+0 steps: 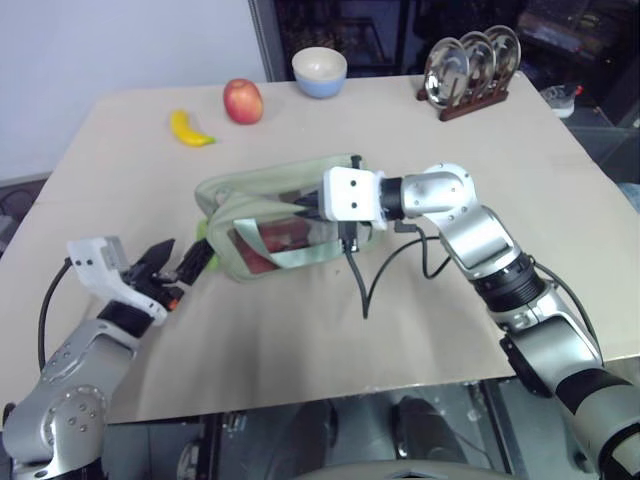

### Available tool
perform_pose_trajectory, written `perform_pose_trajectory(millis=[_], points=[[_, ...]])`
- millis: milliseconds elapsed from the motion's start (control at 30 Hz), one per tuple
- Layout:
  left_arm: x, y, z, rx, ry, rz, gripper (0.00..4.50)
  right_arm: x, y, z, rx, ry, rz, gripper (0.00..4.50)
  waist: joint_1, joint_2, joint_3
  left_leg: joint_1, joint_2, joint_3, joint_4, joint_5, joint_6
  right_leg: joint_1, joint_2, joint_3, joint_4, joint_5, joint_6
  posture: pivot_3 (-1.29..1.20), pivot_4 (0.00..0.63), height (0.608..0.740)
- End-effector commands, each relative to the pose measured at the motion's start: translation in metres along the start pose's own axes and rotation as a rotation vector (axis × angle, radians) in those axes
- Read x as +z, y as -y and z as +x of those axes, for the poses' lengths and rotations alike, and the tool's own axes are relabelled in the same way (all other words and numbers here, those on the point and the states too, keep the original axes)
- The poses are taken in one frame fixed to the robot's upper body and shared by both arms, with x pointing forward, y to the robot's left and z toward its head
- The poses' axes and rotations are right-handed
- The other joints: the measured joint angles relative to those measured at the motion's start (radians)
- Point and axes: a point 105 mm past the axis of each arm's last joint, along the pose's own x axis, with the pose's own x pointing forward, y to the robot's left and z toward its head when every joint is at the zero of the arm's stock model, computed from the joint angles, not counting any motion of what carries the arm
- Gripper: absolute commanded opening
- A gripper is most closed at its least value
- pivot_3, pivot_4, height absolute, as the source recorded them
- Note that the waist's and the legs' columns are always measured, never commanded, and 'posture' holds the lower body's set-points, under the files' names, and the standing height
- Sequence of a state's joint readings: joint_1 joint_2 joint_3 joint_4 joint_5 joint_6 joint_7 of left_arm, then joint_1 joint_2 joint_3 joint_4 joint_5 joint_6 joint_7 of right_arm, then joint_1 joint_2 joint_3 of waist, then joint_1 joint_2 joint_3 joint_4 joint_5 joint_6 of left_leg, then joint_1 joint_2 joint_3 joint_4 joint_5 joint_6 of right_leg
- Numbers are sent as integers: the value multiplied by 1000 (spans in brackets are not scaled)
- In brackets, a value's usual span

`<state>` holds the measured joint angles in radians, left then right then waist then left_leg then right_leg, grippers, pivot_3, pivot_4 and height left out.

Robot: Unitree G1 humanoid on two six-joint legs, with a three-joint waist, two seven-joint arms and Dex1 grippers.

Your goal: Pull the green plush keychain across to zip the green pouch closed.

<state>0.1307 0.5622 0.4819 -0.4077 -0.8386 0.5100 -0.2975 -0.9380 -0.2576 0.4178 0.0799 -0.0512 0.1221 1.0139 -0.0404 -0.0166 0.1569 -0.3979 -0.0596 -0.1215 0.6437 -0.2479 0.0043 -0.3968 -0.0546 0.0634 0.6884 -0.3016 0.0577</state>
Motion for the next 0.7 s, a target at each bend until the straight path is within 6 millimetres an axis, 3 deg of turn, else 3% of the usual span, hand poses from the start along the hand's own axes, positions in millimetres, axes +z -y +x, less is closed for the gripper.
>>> perform_pose_trajectory(millis=[33, 67, 100, 333, 500, 600, 700], points=[[-3, 13, -1, -76, -40, 203, 3938, 13, -1, 2, 0, 44, -25, 0, -1, 0, 0, 0, 0, 0, 0, 0, 0, 0, 0, 0, 0, 0, 0, 0, 150, 740], [-6, 13, -2, -82, -55, 247, 3835, 13, -1, 2, 0, 44, -25, 0, -1, 0, 0, 0, 0, 0, -1, 0, 0, 0, 0, 0, 0, 0, 0, 0, 150, 740], [-8, 13, -2, -85, -62, 273, 3453, 13, -1, 2, 0, 44, -25, 0, -1, 1, 1, 0, 0, 0, -1, 0, 0, 0, 0, 0, -1, 0, 0, 0, 150, 740], [-20, 17, -2, -101, -78, 376, 238, 14, 0, 2, -2, 48, -24, 0, -2, 1, 1, 0, 0, 0, -3, 0, 0, 0, 0, 0, -1, 0, 0, 0, 150, 740], [-8, 14, -2, -68, -19, 502, 98, 15, 0, 3, -1, 51, -22, 0, -2, 1, 1, 0, 0, 0, -4, -1, 1, 0, 0, 0, -1, 0, 0, 0, 150, 740], [20, 8, -3, 2, 91, 822, 98, 15, 0, 3, -3, 54, -17, 0, -2, 1, 1, 0, 0, 0, -4, -1, 1, 0, 0, 0, -2, 0, 0, 0, 150, 740], [49, 22, -1, 1, 217, 1226, 98, 15, 0, 4, -3, 58, -11, 0, -1, 1, 1, 0, 0, 0, -5, 0, 0, -1, 0, 0, -3, 0, 0, 0, 150, 740]])
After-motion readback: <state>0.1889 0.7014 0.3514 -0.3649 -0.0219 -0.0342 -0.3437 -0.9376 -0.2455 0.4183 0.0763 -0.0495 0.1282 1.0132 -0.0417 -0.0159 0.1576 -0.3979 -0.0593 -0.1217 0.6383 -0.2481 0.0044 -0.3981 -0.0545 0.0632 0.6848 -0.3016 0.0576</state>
